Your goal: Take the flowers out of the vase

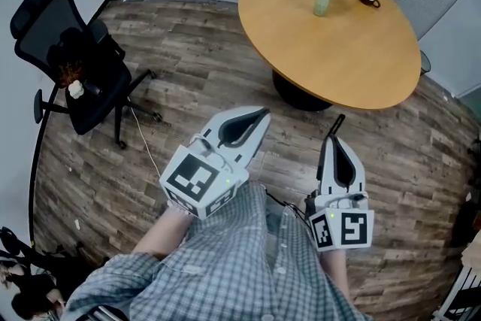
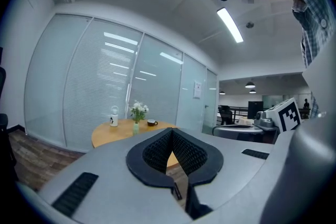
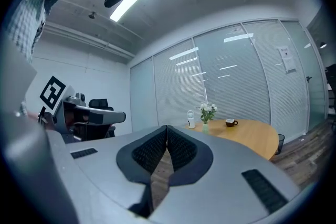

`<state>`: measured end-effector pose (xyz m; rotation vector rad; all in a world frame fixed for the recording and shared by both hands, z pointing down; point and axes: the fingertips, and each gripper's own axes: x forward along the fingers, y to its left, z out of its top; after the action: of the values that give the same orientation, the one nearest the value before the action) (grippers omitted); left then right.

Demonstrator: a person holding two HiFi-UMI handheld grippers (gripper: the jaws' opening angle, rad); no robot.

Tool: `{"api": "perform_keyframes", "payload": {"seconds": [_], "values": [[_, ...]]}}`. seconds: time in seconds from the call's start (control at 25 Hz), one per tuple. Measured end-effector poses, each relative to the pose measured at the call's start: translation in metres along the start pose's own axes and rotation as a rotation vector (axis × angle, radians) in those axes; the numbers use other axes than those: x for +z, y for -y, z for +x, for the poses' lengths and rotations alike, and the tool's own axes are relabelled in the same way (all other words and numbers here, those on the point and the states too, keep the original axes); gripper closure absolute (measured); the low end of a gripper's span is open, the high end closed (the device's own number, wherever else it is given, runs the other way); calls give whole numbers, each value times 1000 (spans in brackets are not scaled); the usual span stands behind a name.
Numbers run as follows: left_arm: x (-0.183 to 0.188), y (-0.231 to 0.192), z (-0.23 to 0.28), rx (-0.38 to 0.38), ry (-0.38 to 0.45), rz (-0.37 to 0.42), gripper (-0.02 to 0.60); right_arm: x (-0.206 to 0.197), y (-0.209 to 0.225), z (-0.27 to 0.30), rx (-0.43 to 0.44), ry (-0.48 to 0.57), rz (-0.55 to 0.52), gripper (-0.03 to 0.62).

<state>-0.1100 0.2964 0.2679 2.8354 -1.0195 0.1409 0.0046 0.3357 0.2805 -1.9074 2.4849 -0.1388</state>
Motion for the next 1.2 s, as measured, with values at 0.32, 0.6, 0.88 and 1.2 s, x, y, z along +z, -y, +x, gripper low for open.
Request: {"api": "perform_keyframes", "payload": {"seconds": [0.32,0.6,0.88,1.2], "values": [[3,6,19,-20,-9,21,574,2,19,7,-8,11,10,584],[5,-9,35,-22,-14,15,574,1,29,23,-23,0,19,585],[3,-29,78,-63,-12,14,574,-8,56,47,-84,-13,19,585],[16,-67,143,-104,-5,-10,574,-9,99,98,-156,-51,28,584]]}}
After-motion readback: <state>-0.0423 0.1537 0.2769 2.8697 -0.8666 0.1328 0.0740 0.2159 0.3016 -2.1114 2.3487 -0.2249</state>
